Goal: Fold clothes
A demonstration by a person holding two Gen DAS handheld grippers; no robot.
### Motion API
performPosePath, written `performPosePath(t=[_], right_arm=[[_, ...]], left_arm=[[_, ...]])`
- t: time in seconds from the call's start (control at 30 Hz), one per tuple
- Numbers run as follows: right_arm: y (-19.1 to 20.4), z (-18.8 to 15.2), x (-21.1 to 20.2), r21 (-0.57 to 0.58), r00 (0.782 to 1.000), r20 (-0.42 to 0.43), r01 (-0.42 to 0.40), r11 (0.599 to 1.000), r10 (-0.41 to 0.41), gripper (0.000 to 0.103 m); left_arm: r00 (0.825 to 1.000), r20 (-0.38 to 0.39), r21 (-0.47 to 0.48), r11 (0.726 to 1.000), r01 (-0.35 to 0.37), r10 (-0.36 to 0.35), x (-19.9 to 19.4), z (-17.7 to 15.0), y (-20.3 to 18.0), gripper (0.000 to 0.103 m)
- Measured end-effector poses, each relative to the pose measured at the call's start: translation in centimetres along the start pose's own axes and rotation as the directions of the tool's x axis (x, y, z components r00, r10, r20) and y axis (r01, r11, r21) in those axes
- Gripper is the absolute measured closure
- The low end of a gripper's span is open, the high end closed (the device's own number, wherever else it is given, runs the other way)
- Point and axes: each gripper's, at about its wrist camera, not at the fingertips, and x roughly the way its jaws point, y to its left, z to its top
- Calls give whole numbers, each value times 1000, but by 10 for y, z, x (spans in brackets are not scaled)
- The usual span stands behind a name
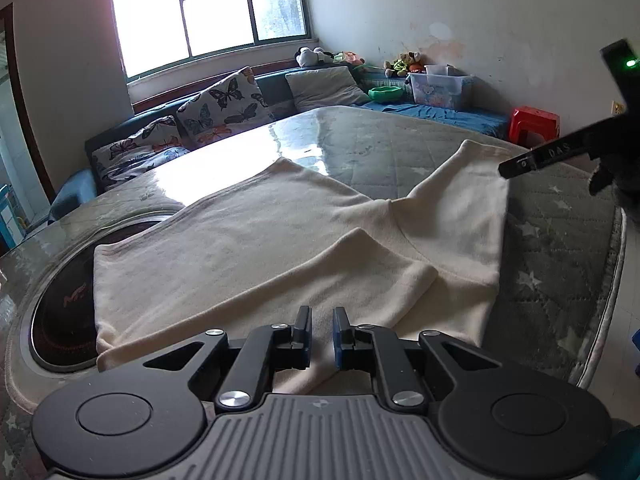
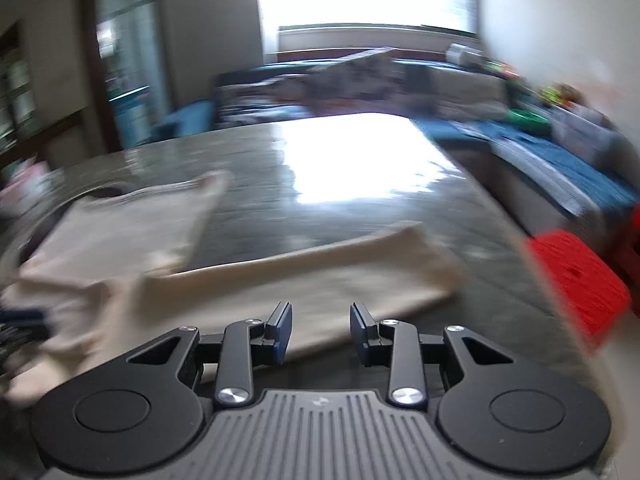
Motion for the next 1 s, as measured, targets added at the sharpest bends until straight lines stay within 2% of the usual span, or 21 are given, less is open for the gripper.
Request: performPosePath(t=[0.03,0.07,0.13,0.37,0.47,0.53,0.57,0.6,0.67,0.83,1.0], right_arm=[[-7,0,3,21,1000,1,14,1000,-14,71],[-14,1,6,41,1000,2,28,999,-28,71],[-28,2,12,83,998,4,55,995,-55,71],[-76,5,32,226,988,-1,148,963,-152,71],[-78,5,36,230,987,12,153,961,-160,71],[-78,6,37,235,987,16,154,960,-162,77],[-78,7,38,233,987,16,155,960,-163,87],[-79,7,38,229,986,15,156,961,-164,91],[-81,7,38,239,987,21,148,960,-157,97],[-81,14,22,246,988,72,115,962,-136,98],[-66,29,-8,212,986,147,48,976,-81,99]], left_arm=[[1000,1,1,1000,-2,2,0,1,-1,85],[1000,2,3,1000,-4,4,-1,2,-2,74],[1000,7,8,1000,-8,8,-3,3,-3,68],[1000,11,16,1000,-8,8,-3,8,-6,68],[1000,4,11,1000,-9,9,-1,8,-6,67],[1000,0,10,1000,-13,13,0,8,-7,63],[1000,-1,9,1000,-15,15,0,8,-7,62],[1000,-2,8,1000,-15,15,0,8,-7,62],[1000,-4,5,1000,-17,17,1,9,-7,62],[1000,-4,6,1000,-11,11,4,12,-11,61],[1000,-4,14,1000,10,-10,10,15,-19,61]])
